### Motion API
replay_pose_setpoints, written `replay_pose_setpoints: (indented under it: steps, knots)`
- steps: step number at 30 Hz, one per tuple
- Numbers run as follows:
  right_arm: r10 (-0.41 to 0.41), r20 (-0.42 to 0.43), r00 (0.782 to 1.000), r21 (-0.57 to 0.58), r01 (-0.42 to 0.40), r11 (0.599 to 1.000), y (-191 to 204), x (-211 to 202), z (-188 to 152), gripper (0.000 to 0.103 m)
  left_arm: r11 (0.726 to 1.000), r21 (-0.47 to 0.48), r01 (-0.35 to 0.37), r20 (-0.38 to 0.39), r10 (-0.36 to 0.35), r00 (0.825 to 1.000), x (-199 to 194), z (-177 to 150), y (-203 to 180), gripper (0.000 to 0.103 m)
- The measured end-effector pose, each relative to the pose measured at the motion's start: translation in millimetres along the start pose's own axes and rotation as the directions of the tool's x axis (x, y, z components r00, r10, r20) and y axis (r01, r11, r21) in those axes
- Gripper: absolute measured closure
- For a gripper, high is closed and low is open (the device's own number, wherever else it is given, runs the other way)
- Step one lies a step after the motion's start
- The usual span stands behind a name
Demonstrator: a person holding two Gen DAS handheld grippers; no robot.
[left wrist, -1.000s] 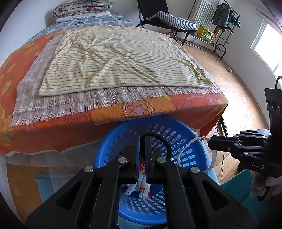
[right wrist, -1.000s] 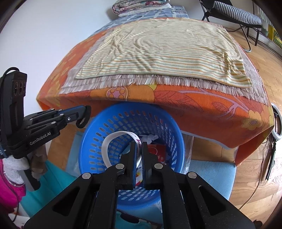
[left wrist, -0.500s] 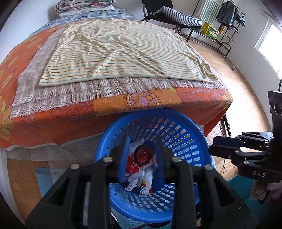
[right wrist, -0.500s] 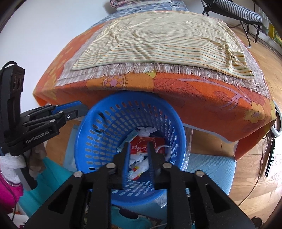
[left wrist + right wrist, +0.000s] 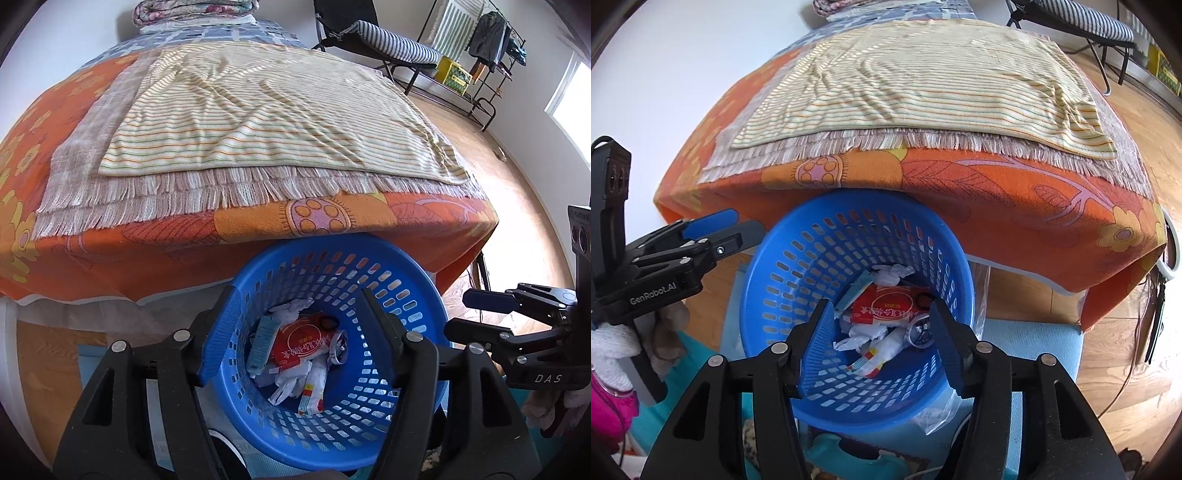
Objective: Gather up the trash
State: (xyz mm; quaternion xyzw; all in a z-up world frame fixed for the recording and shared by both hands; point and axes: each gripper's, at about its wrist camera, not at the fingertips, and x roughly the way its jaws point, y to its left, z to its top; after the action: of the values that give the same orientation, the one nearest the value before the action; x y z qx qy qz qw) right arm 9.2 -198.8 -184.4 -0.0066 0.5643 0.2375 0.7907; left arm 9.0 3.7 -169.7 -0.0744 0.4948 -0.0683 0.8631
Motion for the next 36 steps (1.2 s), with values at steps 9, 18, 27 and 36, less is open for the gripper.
replay_pose_setpoints:
  steps: [9, 18, 27, 36]
  knots:
    - [-0.013, 0.02, 1.0, 0.026, 0.012, 1.0, -6.2, 1.8, 2.5, 0.036, 0.999, 0.01, -0.031, 0.028, 0.031, 0.999, -3.6, 2.6, -2.5, 0.029]
    - [-0.045, 0.062, 0.997, 0.021, 0.044, 0.999, -5.1, -6.1, 8.9, 0.035, 0.998, 0.01, -0.059, 0.069, 0.058, 0.996, -13.1, 8.0, -3.4, 0.027]
    - [-0.08, 0.147, 0.986, 0.019, 0.078, 0.997, -2.3, -25.0, 27.0, 0.035, 0.997, 0.006, -0.072, 0.152, 0.07, 0.986, -33.7, 25.6, -5.1, 0.02]
    - [-0.085, 0.249, 0.965, 0.015, 0.084, 0.996, -1.8, -48.2, 55.1, 0.035, 0.998, -0.012, -0.064, 0.212, 0.065, 0.975, -52.5, 53.3, -4.6, 0.015]
